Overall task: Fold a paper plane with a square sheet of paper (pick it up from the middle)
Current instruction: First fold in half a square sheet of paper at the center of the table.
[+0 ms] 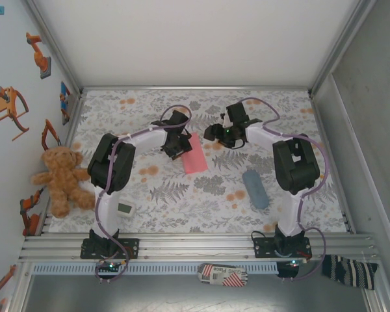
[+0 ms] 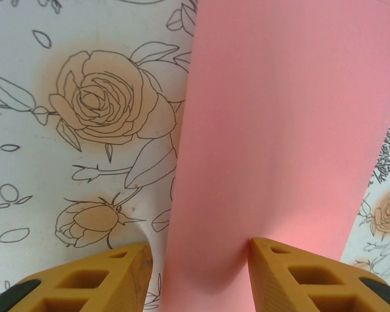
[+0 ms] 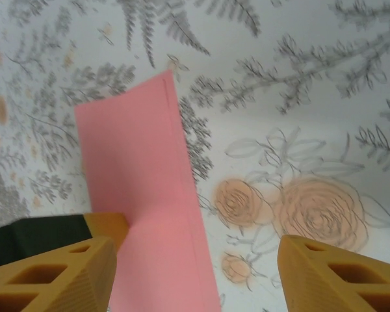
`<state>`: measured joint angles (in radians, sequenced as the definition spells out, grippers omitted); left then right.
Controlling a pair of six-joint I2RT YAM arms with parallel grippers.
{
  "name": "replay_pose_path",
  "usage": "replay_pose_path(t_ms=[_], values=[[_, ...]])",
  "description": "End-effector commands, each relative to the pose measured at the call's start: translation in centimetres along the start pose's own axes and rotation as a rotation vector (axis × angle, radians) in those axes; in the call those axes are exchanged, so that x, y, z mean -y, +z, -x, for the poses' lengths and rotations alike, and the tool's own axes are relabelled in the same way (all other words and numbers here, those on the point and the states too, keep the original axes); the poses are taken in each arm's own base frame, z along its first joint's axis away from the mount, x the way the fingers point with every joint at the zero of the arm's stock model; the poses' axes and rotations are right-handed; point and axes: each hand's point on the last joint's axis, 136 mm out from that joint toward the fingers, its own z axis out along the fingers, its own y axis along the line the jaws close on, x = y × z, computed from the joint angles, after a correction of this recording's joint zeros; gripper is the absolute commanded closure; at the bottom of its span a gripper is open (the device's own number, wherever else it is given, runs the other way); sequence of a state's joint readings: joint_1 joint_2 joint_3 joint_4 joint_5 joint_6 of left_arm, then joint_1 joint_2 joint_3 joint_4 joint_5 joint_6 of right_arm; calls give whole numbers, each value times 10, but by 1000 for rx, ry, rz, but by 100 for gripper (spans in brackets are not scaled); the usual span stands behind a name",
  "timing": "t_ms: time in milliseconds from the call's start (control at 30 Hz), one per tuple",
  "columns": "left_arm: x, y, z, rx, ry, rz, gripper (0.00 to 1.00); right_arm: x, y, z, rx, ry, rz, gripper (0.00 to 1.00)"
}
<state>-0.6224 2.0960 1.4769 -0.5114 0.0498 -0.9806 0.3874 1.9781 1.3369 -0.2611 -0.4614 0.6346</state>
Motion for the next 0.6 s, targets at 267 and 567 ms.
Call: replay_pose_path(t_ms=[267, 567], values=[[-80, 71, -63, -168, -75, 335, 52, 10, -10, -15, -42, -24, -8, 39], [-92, 82, -73, -210, -55, 373, 50, 9, -10, -16, -52, -20, 5, 44]])
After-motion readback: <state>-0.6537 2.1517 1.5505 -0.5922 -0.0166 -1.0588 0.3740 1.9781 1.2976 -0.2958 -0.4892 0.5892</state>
